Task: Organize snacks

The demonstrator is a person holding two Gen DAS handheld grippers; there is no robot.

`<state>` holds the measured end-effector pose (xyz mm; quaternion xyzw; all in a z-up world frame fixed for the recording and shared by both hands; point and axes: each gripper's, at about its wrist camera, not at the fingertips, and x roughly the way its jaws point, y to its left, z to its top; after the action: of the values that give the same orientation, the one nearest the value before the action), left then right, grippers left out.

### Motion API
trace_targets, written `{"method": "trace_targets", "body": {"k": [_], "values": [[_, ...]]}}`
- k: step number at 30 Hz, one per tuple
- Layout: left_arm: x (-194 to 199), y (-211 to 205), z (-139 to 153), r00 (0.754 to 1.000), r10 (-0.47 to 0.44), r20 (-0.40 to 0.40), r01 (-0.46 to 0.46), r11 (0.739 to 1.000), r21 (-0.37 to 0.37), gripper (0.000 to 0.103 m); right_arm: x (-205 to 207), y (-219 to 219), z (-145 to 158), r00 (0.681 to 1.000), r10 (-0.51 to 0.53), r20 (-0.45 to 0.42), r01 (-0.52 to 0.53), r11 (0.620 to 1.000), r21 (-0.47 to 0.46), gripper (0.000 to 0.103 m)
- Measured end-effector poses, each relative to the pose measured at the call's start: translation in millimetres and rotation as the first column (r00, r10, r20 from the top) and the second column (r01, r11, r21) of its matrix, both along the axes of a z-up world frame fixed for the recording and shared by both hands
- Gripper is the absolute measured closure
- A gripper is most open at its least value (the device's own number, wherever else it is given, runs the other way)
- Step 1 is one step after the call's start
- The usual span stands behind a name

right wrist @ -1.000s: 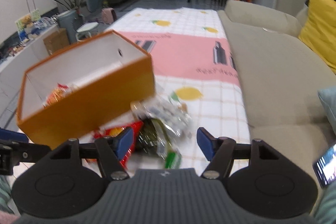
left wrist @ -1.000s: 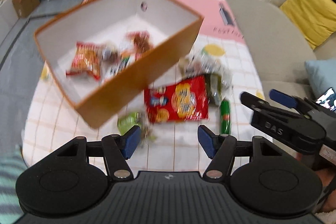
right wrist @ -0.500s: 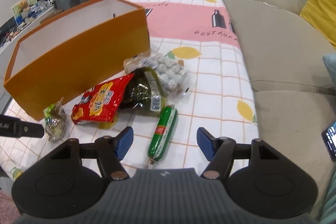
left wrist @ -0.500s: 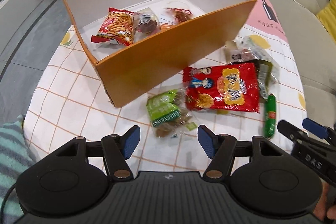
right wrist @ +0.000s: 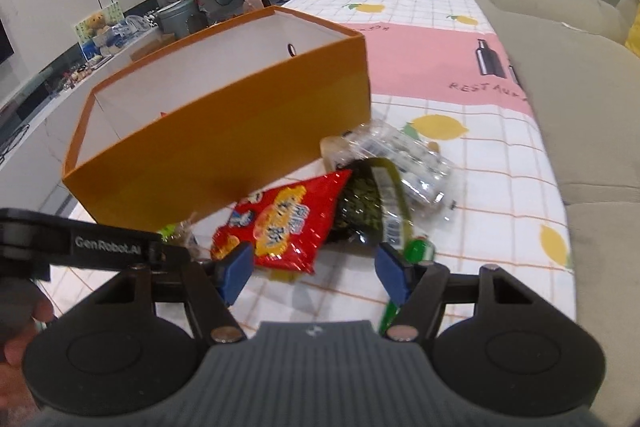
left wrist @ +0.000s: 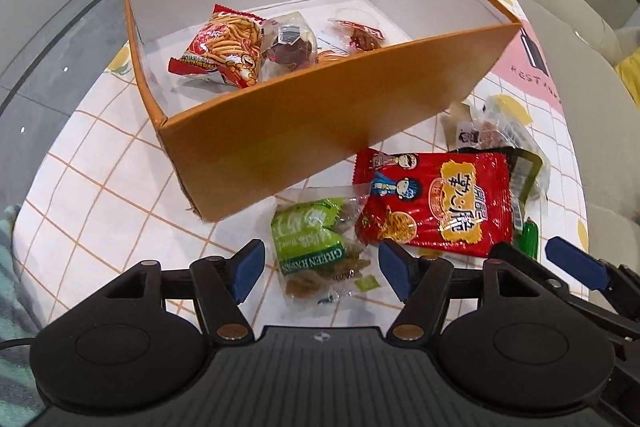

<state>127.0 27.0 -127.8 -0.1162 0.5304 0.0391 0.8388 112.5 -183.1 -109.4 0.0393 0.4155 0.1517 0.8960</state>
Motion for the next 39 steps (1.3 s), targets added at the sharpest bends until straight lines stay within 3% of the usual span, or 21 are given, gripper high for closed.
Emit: {"method": "trace_targets", "body": {"k": [11,14,18,25,31,39], "values": [[11.3,4.2,-11.0,0.998,0.033,-0.059,-0.035,0.999,-0.037,0.027,24.0,5.3,-24.1,0.997,-0.005,-0.071,0.010,0.997,0.076,0.042],[12.6,6.0,-13.9,0.997,0.036,-0.071,-0.040,0.998,-0.052,0.027,29.7,4.4,-29.9,0.996,-0.008,-0.091,0.019,0.993,0.113,0.048],[13.8,8.5,-19.3,0.995,0.034,-0.089,-0.042,0.996,-0.083,0.030,35.8,6.4,-35.2,0.995,0.004,-0.102,0.011,0.990,0.140,0.065],[14.2,4.1,-19.9,0.997,0.004,-0.072,-0.010,0.997,-0.080,0.037,35.3,5.1,-35.0,0.995,0.012,-0.097,0.005,0.984,0.179,0.079],[13.1,6.9,-18.9,0.998,-0.001,-0.070,-0.005,0.996,-0.089,0.041,29.0,4.9,-28.3,0.996,0.032,-0.083,-0.015,0.981,0.195,0.088],[8.8,9.0,-12.4,0.998,-0.014,-0.065,0.008,0.996,-0.091,0.041,15.2,1.0,-11.5,0.997,0.041,-0.066,-0.028,0.983,0.183,0.091]]}}
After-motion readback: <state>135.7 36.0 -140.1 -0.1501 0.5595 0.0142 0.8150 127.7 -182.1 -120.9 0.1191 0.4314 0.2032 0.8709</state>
